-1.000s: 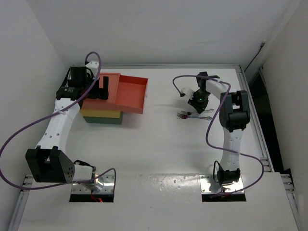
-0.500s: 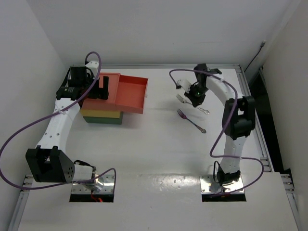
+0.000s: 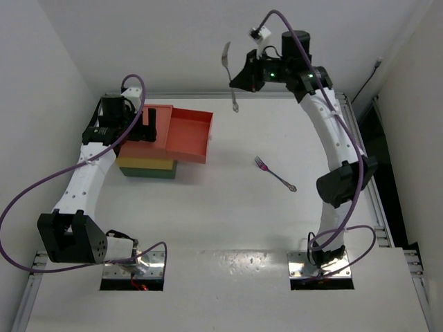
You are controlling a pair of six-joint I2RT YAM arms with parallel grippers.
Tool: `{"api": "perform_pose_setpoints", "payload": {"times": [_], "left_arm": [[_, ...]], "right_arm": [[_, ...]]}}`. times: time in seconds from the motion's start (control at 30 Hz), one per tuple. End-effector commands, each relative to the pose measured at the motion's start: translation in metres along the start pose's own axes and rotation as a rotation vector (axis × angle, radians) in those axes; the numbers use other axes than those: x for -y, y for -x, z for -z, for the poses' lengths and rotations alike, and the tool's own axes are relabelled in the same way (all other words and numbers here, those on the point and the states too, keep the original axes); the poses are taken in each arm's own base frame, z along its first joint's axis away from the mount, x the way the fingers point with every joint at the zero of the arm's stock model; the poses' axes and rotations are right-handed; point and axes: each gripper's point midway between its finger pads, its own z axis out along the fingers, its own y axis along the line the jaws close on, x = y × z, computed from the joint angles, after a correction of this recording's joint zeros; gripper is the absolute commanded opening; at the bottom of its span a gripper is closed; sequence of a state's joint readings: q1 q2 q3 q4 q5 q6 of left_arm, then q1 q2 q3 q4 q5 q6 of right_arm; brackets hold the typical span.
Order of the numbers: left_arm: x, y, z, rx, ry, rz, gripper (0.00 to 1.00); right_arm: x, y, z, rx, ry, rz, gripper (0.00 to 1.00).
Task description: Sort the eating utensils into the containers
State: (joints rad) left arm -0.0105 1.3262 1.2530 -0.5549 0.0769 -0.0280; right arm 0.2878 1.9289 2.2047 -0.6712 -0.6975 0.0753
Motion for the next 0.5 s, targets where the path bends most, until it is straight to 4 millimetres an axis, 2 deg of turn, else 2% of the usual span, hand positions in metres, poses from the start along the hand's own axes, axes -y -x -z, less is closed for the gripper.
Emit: {"api": "perform_pose_setpoints", "payload": {"times": [0.0,0.03,0.07,0.1,0.13,0.27,0.3,0.33,0.37,0.4,0.47], "left_arm": [[0.002,-0.035,-0.008,-0.117,-0.008,0.049,1.0],[0.002,-0.035,-0.008,-0.117,-0.008,0.049,1.0],[0.002,-0.035,-0.008,-0.117,-0.008,0.049,1.0],[0.002,-0.035,-0.008,-0.117,-0.008,0.049,1.0],[0.002,-0.035,-0.008,-0.117,-0.008,0.049,1.0],[0.002,-0.037,-0.011,-0.126,-0.009,0.049,1.0],[0.002,-0.037,-0.011,-0.126,-0.009,0.049,1.0],[0.002,-0.037,-0.011,-0.126,-0.009,0.049,1.0],[0.002,-0.037,-0.011,-0.126,-0.009,0.049,1.0],[0.002,-0.037,-0.011,-0.126,-0.009,0.049,1.0],[0.002,-0.037,-0.011,-0.126,-0.009,0.049,1.0]], "right_arm": [[-0.041,0.014,-0.047,0.071,0.193,-0.223,0.0],[-0.058,0.017,-0.058,0.077,0.231,-0.225,0.0],[-0.062,0.011,-0.066,0.062,0.243,-0.231,0.0],[-0.069,0.015,-0.071,0.068,0.252,-0.228,0.0],[-0.079,0.005,-0.086,0.042,0.277,-0.234,0.0],[-0.092,-0.015,-0.115,0.0,0.298,-0.233,0.0],[-0.09,-0.019,-0.119,-0.009,0.297,-0.24,0.0],[-0.098,-0.02,-0.121,-0.014,0.309,-0.236,0.0],[-0.101,-0.03,-0.128,-0.037,0.317,-0.24,0.0],[-0.096,-0.039,-0.134,-0.052,0.305,-0.253,0.0],[-0.104,-0.048,-0.142,-0.077,0.31,-0.26,0.0]]}}
